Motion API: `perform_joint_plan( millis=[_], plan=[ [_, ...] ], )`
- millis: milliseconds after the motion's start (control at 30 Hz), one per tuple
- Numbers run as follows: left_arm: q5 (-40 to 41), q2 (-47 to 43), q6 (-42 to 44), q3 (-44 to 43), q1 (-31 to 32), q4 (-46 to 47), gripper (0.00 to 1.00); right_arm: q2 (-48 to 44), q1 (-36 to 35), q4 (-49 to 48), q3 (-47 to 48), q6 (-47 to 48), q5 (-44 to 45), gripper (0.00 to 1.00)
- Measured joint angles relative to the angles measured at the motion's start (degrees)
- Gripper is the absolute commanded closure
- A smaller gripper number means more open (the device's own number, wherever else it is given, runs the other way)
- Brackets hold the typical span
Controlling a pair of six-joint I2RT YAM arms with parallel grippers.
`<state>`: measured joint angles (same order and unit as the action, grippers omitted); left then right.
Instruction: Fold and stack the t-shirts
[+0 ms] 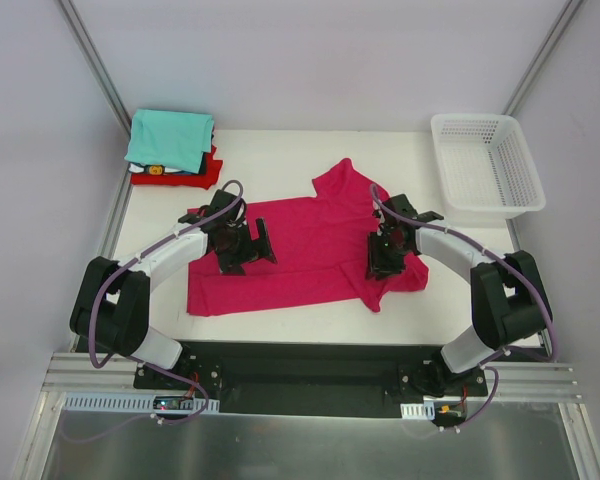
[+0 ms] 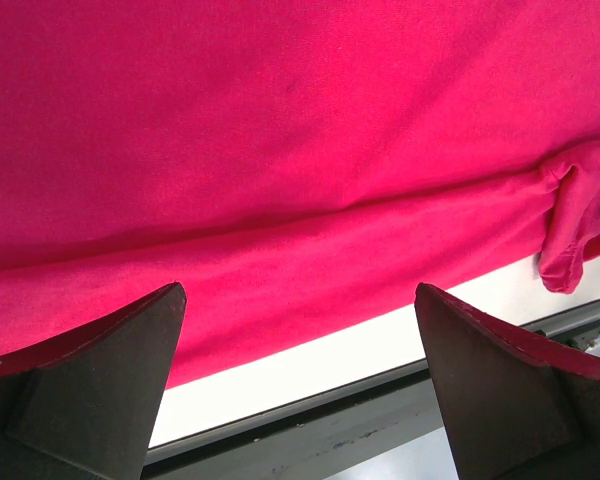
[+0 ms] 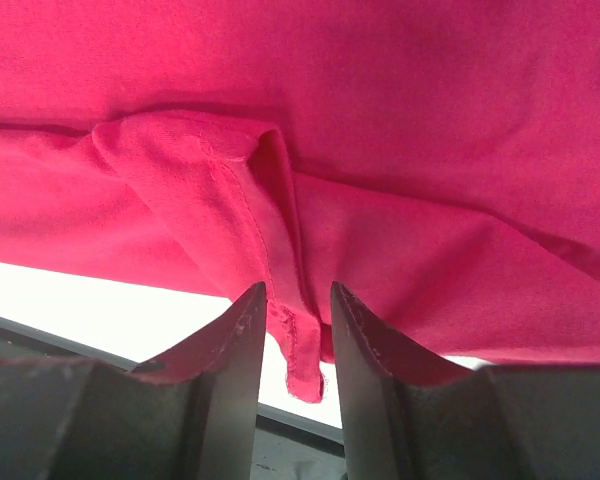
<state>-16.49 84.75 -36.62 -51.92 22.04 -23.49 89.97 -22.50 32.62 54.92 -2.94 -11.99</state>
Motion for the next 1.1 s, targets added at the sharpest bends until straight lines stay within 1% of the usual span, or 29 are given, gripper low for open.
perform_joint_plan(
  millis=[400, 467, 533, 567, 600, 833, 867, 1100],
  plan=[
    [0.00, 0.04, 0.00, 0.00, 0.00, 0.00, 0.01, 1.64, -1.40, -1.29, 0.00, -0.44, -0.92, 0.68],
    [0.00, 0.04, 0.00, 0.00, 0.00, 0.00, 0.01, 1.88, -1.55, -1.38, 0.00, -0.46, -0.94, 0.74],
    [0.00, 0.04, 0.00, 0.00, 0.00, -0.02, 0.01, 1.95, -1.62, -1.53, 0.00, -0.48, -0.96, 0.78],
    [0.00, 0.04, 0.00, 0.00, 0.00, 0.00, 0.01, 1.97, -1.60, -1.60, 0.00, -0.55, -0.96, 0.83],
    [0.00, 0.04, 0.00, 0.00, 0.00, 0.00, 0.01, 1.99, -1.60, -1.62, 0.00, -0.57, -0.94, 0.85],
    [0.00, 0.11, 0.00, 0.00, 0.00, 0.00, 0.01, 2.14, -1.62, -1.60, 0.15, -0.39, -0.87, 0.92],
    [0.00, 0.11, 0.00, 0.00, 0.00, 0.00, 0.01, 2.21, -1.62, -1.09, 0.50, -0.22, -0.81, 0.94],
    [0.00, 0.13, 0.00, 0.00, 0.00, -0.02, 0.01, 3.02, -1.84, 2.86, 8.11, 2.54, 1.20, 0.97]
  ],
)
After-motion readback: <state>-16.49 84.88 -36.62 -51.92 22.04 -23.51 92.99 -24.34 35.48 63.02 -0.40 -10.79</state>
